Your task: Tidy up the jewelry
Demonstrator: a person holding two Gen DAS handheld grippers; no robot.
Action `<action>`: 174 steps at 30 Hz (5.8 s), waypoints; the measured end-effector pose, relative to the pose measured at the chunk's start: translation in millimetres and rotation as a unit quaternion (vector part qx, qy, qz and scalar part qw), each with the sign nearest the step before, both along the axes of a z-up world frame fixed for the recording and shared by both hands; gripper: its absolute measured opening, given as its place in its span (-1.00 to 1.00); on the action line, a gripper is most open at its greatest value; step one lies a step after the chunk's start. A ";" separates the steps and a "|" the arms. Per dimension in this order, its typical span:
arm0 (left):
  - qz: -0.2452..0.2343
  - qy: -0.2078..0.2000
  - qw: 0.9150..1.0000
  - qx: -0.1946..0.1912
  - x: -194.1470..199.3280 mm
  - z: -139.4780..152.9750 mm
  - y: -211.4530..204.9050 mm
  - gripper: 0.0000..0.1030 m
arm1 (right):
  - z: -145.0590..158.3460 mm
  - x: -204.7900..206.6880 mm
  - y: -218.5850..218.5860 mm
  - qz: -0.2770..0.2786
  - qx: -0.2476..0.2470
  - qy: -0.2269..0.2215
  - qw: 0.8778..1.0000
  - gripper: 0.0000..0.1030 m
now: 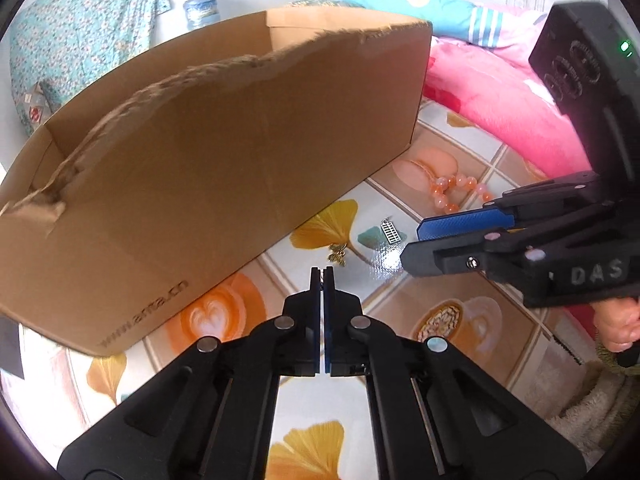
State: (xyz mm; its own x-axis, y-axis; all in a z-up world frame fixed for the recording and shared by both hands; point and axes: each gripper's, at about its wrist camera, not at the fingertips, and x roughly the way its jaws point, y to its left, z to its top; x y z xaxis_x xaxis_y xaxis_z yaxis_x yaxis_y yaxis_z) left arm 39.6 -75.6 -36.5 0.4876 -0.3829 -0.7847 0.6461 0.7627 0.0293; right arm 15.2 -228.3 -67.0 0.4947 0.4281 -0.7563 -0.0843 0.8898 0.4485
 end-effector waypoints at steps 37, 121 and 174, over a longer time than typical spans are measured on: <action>0.068 0.021 0.996 -0.049 -6.4 -7.4 48.2 -1.00 | 14.4 15.3 53.6 0.088 -0.161 -0.028 0.983 -0.47; 0.033 -0.051 0.979 -0.197 -14.4 127.7 72.3 -1.00 | 124.6 -10.1 13.2 0.019 -0.050 -0.168 0.984 -0.71; 0.071 0.045 0.984 -0.159 82.7 133.5 62.5 0.11 | 164.1 50.7 -16.1 0.073 0.014 -0.139 0.988 -0.21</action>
State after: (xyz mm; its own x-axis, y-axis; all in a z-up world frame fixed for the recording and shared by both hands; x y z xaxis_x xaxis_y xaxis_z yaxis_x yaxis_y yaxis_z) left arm 122.3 -13.1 97.0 0.4871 -0.5497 -0.6786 0.5221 0.8062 -0.2783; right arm 65.9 -244.4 97.0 0.6135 0.5282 -0.5870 -0.3336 0.8471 0.4136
